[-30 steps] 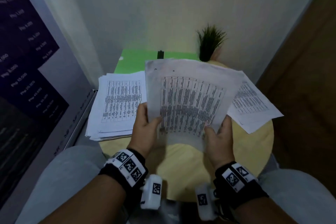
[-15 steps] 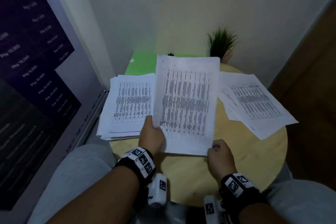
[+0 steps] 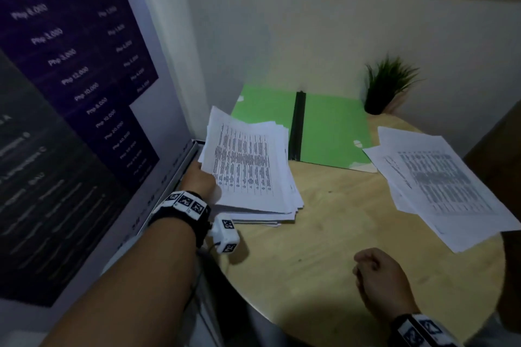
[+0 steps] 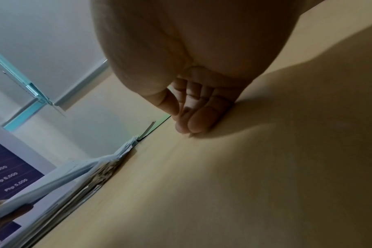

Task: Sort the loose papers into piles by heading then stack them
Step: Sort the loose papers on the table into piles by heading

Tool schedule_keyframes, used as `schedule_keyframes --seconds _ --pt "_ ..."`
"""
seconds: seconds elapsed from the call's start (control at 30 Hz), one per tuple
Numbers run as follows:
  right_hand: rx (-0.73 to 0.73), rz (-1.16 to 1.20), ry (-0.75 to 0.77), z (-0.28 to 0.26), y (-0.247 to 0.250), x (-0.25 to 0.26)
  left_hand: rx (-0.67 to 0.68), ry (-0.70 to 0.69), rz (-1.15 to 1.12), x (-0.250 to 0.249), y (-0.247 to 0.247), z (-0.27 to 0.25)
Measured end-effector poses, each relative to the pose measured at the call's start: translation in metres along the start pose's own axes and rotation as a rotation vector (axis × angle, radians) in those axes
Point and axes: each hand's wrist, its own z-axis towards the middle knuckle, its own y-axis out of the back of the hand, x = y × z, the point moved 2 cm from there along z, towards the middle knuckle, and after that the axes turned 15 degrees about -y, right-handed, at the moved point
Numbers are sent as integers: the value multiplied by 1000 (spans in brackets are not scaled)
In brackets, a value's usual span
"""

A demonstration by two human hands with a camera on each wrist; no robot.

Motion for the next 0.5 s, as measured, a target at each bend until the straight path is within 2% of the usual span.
schedule_keyframes --seconds 0.17,0.3,0.37,0.43,0.5 --pt "3 10 28 6 2 -1 5 -15 -5 5 1 4" --pt "86 -86 30 6 7 14 -5 -92 36 -3 -6 0" --pt "70 -211 100 9 15 28 53 -186 87 -13 -14 -8" --pt "-51 -312 171 17 34 44 174 -322 60 -30 -31 -21" --pt "-192 -282 182 30 59 63 355 -437 -5 -46 -47 -39"
